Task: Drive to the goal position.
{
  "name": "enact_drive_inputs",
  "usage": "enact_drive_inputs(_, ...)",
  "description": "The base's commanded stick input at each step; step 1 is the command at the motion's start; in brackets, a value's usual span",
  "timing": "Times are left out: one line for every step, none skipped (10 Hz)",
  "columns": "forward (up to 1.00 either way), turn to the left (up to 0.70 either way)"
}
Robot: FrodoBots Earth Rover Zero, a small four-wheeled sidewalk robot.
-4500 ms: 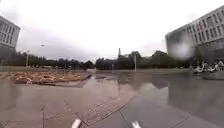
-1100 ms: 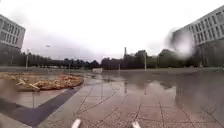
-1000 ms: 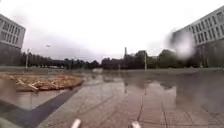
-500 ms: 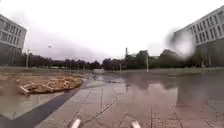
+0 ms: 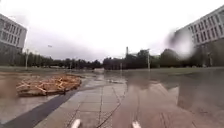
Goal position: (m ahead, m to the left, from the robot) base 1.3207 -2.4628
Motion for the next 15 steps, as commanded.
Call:
enact_drive_inputs(0.7, 0.06)
enact_drive_inputs(0.7, 0.14)
enact_drive_inputs(0.7, 0.17)
enact_drive_inputs(0.7, 0.06)
enact_drive_inputs(0.7, 0.01)
enact_drive_inputs(0.7, 0.0)
enact_drive_inputs(0.7, 0.0)
enact_drive_inputs(0.7, 0.0)
enact_drive_inputs(0.7, 0.0)
enact_drive_inputs(0.7, 0.0)
enact_drive_inputs(0.7, 0.0)
enact_drive_inputs(0.7, 0.0)
enact_drive_inputs(0.7, 0.0)
enact_drive_inputs(0.7, 0.0)
enact_drive_inputs(0.7, 0.0)
